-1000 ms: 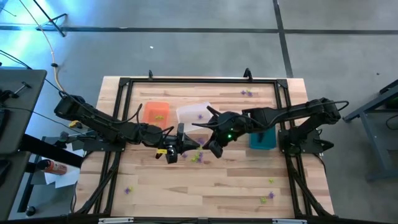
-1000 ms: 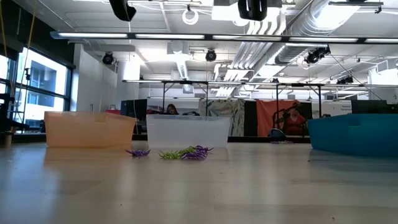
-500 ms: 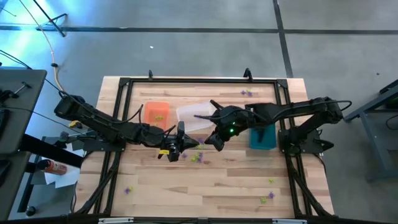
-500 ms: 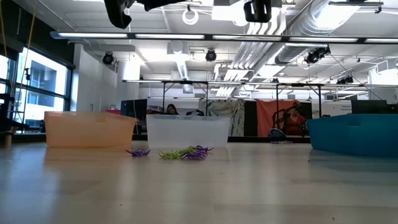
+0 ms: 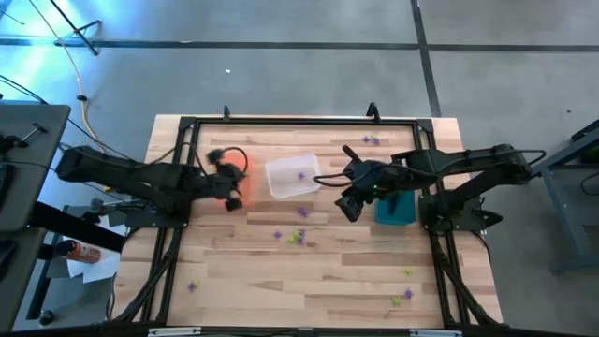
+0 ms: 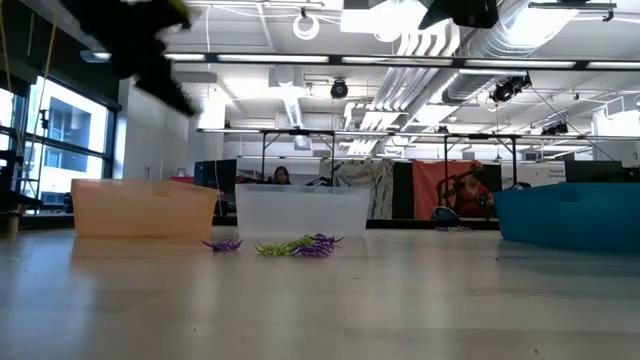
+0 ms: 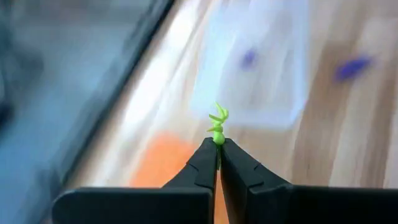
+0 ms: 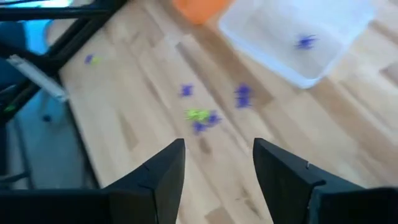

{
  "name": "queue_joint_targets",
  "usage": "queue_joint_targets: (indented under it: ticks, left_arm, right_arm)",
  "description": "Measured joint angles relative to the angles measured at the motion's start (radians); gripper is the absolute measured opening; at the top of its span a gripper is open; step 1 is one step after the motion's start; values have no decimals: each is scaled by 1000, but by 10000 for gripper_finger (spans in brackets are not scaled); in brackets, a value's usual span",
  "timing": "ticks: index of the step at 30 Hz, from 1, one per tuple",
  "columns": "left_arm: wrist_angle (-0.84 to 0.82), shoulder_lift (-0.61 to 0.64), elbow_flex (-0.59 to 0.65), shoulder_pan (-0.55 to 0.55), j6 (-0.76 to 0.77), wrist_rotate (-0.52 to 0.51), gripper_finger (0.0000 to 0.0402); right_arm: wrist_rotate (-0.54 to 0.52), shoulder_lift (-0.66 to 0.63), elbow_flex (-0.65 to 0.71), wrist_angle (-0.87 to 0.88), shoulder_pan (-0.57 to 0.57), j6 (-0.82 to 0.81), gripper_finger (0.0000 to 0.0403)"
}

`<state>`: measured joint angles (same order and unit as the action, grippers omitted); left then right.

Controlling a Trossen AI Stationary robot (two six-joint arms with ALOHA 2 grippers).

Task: Sort Halloween decoration
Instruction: Put the green spider toy into the orange bin

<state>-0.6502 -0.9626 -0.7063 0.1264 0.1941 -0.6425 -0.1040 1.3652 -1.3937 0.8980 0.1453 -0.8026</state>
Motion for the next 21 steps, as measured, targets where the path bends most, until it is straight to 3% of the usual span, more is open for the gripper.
queue_joint_targets:
  ticks: [2,4,6,8,15,21]
  left_arm:
    - [-85,41,37,-54,150,89,0]
    - [-170,51,52,-137,241,253,0]
    - [-177,45,51,-230,262,424,0]
    - [-148,28,50,-305,234,517,0]
    - [-110,-136,49,-528,110,631,0]
    - [-78,-286,49,-594,25,691,0]
  right_arm:
    - [-28,1,0,18,2,0,186]
    - [-39,4,0,24,1,0,186]
    - [-39,8,0,25,1,14,186]
    - [-41,10,0,23,-1,34,186]
    - [-44,14,0,21,-1,44,186]
    - [-54,14,0,18,-1,44,186]
